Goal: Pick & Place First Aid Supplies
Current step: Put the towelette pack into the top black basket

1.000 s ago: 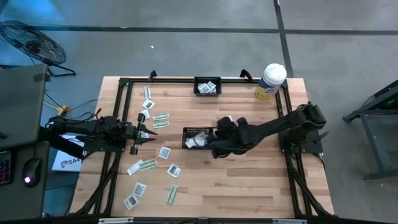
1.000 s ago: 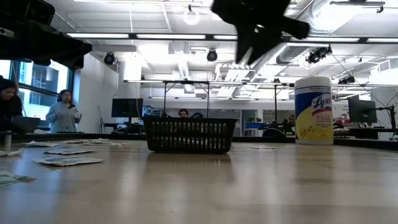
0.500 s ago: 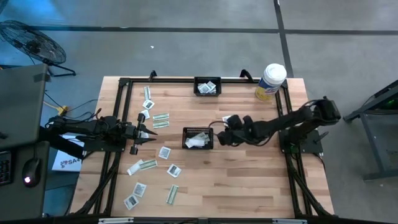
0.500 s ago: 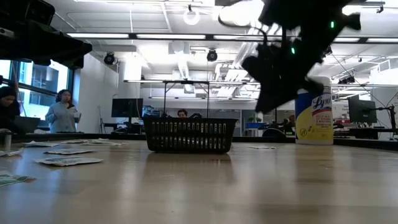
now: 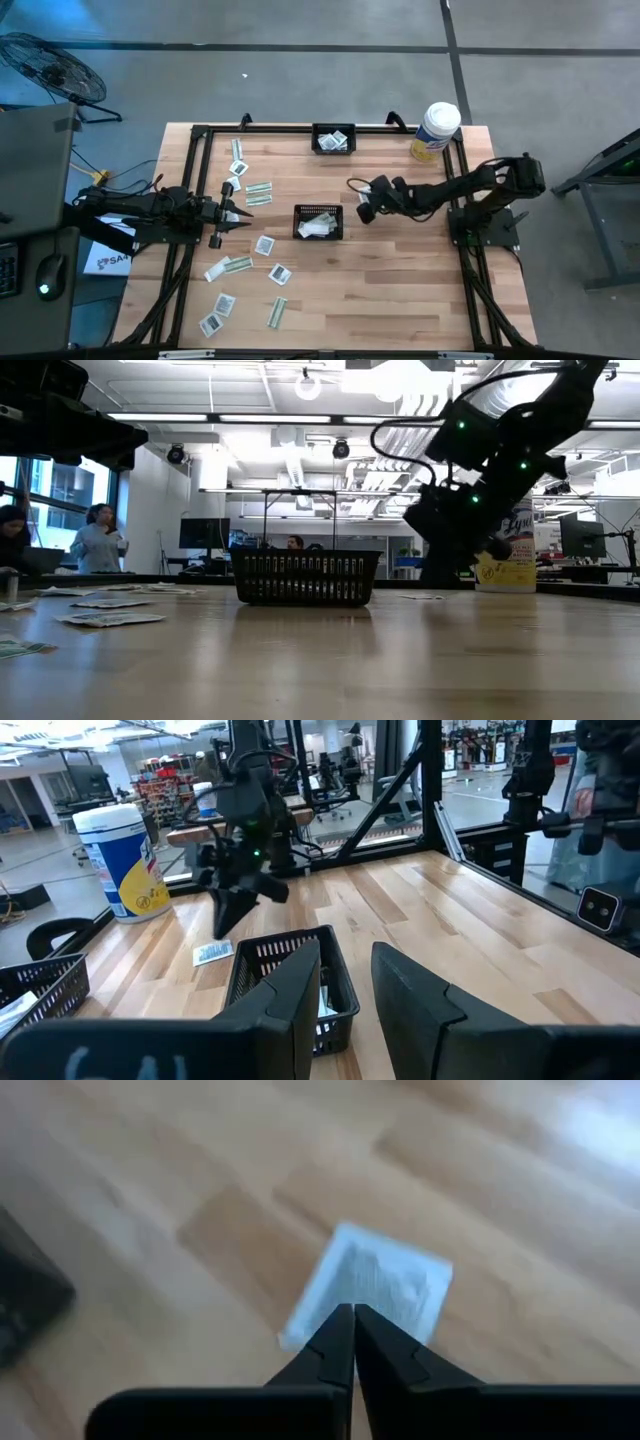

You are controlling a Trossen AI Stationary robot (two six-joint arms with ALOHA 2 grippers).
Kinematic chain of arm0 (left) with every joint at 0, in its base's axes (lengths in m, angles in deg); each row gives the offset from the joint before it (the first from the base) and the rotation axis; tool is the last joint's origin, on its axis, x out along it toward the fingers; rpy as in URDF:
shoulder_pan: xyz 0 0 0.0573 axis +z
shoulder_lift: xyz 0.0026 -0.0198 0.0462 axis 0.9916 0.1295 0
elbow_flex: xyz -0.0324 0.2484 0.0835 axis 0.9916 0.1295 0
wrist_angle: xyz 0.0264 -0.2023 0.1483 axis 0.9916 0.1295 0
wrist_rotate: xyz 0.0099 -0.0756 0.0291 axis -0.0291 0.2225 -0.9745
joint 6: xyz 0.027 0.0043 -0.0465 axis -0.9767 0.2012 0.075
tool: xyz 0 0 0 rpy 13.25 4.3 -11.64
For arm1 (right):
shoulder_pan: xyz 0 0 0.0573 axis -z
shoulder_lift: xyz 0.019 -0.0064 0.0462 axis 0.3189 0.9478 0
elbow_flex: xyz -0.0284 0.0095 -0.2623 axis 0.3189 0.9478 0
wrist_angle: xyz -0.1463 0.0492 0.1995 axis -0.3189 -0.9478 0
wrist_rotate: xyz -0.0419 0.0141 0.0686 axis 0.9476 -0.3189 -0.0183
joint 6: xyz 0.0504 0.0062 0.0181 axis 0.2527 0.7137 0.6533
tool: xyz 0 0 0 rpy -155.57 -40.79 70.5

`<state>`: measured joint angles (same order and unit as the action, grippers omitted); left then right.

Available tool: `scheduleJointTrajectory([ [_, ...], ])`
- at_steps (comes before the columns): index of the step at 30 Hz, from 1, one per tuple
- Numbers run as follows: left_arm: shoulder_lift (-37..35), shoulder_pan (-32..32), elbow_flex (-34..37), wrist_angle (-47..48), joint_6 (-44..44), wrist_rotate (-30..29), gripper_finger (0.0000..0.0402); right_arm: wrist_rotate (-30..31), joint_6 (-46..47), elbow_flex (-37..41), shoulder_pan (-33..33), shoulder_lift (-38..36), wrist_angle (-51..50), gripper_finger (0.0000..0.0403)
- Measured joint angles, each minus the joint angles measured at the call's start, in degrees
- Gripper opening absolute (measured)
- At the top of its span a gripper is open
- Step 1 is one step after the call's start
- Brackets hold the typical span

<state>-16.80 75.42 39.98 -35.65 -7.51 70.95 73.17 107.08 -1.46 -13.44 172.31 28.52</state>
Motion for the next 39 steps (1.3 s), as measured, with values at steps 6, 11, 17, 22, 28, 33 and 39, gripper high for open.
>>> scheduleJointTrajectory([
  [6, -0.02, 0.00, 0.00, 0.00, 0.00, 0.00, 0.0092, -0.81, 0.10, 0.00, -0.47, 0.02, -5.50, 0.0003],
  [11, -0.02, 0.00, 0.00, 0.00, -0.01, 0.00, 0.0092, -0.22, -0.10, 0.00, -1.75, 0.02, -5.54, 0.0001],
  [17, -0.01, 0.00, 0.00, 0.00, 0.00, 0.00, 0.0092, 2.54, 0.36, 0.00, -2.28, 0.02, -2.21, 0.0002],
  [22, 0.00, 0.00, 0.00, 0.00, 0.00, 0.00, 0.0092, 2.34, 0.25, -0.02, -0.51, 0.02, -1.60, 0.0002],
  [28, 0.00, 0.00, 0.00, 0.00, -0.02, 0.00, 0.0092, 0.07, -0.15, -0.05, 0.08, 2.73, -1.04, 0.0002],
  [33, -0.01, 0.00, 0.00, 0.00, 0.00, 0.00, 0.0092, -1.60, 2.63, -0.33, -1.38, 3.58, -2.01, 0.0001],
  [39, 0.00, 0.00, 0.00, 0.00, 0.00, 0.00, 0.0092, -5.07, 5.39, -0.19, -5.65, 0.09, -8.33, 0.0001],
])
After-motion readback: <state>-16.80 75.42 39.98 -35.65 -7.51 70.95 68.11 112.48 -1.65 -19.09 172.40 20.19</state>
